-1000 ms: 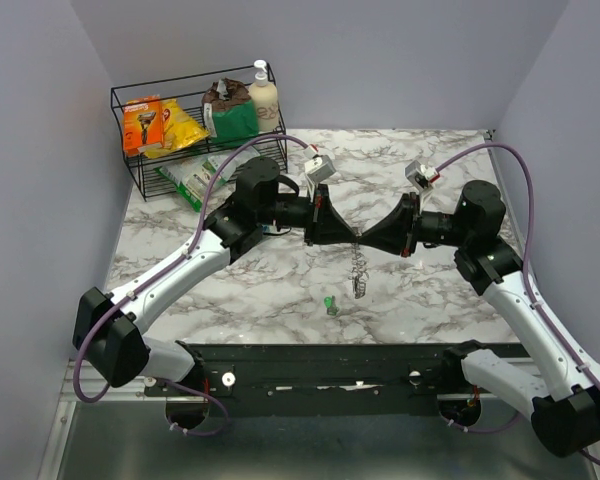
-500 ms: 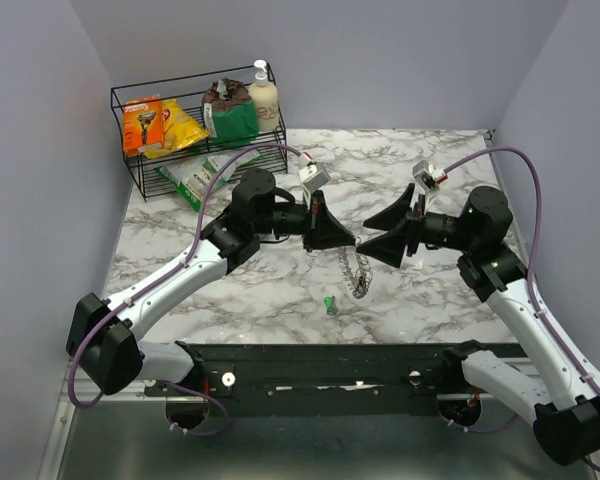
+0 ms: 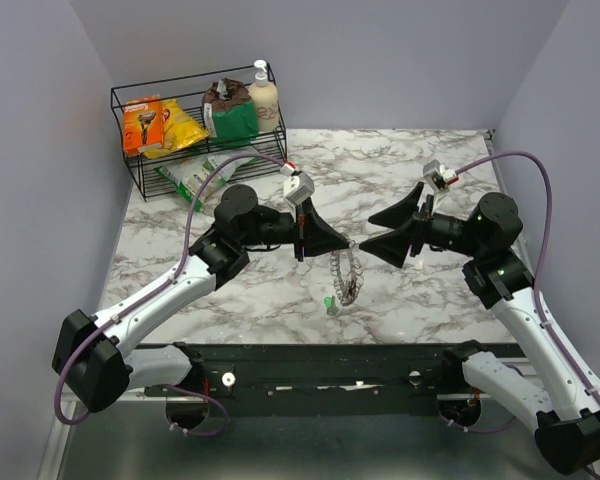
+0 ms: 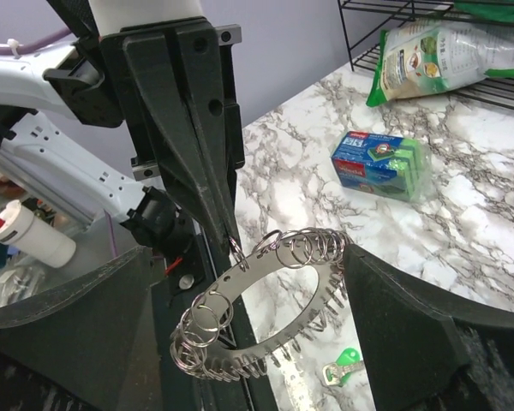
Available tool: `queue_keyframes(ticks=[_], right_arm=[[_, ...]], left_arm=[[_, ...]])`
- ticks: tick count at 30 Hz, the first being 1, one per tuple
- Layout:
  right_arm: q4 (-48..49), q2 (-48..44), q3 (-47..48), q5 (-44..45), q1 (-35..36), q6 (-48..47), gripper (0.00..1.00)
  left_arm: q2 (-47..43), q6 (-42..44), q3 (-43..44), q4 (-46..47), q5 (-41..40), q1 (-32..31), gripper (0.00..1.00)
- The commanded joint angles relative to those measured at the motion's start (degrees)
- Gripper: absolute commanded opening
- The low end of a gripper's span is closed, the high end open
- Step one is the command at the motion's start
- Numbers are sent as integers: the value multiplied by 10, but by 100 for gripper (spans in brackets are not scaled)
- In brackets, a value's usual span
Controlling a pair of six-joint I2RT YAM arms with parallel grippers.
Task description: Put the keys on the keyring
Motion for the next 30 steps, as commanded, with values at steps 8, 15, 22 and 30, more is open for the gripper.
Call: queue_keyframes(ticks=[8,15,22,30], right_arm=[[37,-7,8,-54,2,21,100],[53,-1,9,-111,2,16,100],[86,5,8,-166,2,30,100],[-24,33,69,-122,51,-53,97]], left_arm=[[-86,100,-77,146,34,-2,0],[-139,181,-125,190,27,-2,0],[-162,236,-139,183,26,-3,0],[-147,228,-124,179,34,-3,0]])
